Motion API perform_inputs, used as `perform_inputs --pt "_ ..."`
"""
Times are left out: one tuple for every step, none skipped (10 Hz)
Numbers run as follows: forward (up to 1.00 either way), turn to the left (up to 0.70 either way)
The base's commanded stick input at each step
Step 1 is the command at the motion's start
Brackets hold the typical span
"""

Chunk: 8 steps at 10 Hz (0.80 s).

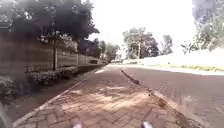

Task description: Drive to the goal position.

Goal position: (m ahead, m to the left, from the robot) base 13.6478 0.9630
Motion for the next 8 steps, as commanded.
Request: perform_inputs --pt "0.70 0.00" --pt "0.50 0.00" --pt "0.26 0.00" --pt "0.03 0.00" --pt "0.00 0.00" --pt "0.00 0.00" --pt "0.00 0.00" --pt "0.00 0.00"
